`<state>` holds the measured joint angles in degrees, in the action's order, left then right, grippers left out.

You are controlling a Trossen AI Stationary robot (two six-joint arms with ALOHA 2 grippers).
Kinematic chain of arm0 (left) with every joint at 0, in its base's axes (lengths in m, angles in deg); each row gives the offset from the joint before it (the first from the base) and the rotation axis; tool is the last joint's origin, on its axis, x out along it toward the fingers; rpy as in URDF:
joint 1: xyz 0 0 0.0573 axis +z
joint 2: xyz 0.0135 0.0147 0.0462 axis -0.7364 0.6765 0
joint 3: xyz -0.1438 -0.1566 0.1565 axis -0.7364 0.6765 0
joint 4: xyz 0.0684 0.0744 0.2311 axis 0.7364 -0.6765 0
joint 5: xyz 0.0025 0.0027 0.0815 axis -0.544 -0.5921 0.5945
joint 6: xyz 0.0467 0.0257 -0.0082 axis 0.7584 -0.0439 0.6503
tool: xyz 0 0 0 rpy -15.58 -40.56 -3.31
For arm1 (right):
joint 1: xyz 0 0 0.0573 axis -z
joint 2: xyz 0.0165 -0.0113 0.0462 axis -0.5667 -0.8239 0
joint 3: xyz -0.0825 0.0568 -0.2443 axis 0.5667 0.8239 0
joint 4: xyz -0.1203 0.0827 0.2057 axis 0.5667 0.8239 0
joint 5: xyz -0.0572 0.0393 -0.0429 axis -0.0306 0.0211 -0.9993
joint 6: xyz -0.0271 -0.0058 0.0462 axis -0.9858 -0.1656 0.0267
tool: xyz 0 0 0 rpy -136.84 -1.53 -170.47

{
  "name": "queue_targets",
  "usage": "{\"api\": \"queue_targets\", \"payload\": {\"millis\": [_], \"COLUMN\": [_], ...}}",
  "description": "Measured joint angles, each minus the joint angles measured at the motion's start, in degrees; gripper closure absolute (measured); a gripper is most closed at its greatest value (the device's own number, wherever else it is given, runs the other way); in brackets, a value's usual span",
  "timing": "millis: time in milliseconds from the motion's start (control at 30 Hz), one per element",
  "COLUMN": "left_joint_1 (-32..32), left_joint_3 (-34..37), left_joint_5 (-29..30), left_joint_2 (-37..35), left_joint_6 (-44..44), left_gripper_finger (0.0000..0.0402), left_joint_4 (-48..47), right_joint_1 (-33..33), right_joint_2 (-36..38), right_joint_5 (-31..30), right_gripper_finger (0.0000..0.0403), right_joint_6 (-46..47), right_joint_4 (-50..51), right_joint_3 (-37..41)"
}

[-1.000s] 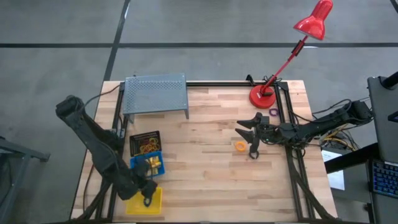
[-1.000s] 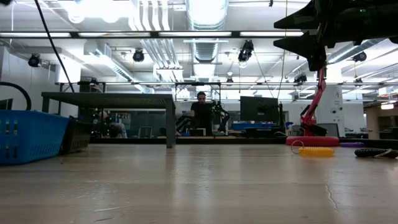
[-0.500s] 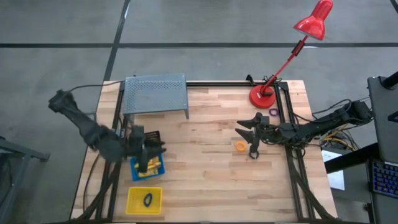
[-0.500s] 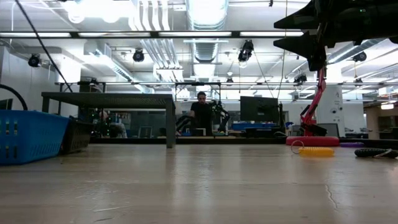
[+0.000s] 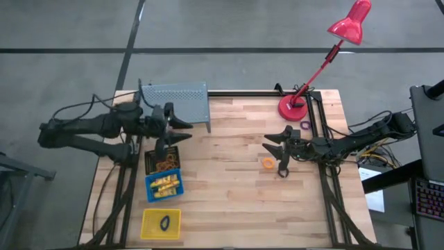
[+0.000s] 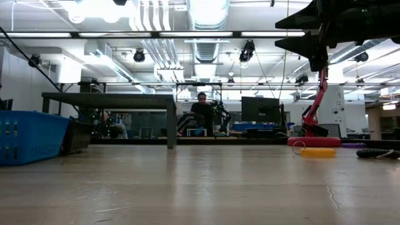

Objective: Pick & Place Office Desk Supplies
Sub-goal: Put the purple key chain in the yellow bin

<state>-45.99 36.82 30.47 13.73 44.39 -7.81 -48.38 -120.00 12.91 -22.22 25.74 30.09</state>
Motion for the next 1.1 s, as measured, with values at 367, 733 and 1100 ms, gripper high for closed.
{"api": "queue_targets", "payload": {"millis": [367, 733, 1100], "left_joint_1": [0.0, 0.5, 0.5], "left_joint_3": [10.2, 19.9, 19.9], "left_joint_5": [4.9, 17.6, 19.8], "left_joint_2": [-10.8, -22.9, -23.7], "left_joint_6": [1.0, -6.3, -8.8], "left_gripper_finger": [0.0222, 0.0222, 0.0221], "left_joint_4": [15.8, 13.2, 8.2], "right_joint_1": [0.0, 0.0, 0.0], "right_joint_2": [0.0, 0.0, 0.0], "right_joint_5": [0.0, 0.0, 0.0], "right_gripper_finger": [0.0188, 0.0188, 0.0188], "right_joint_6": [0.0, 0.0, 0.0], "right_joint_4": [0.0, 0.0, 0.0], "right_joint_3": [0.0, 0.0, 0.0]}}
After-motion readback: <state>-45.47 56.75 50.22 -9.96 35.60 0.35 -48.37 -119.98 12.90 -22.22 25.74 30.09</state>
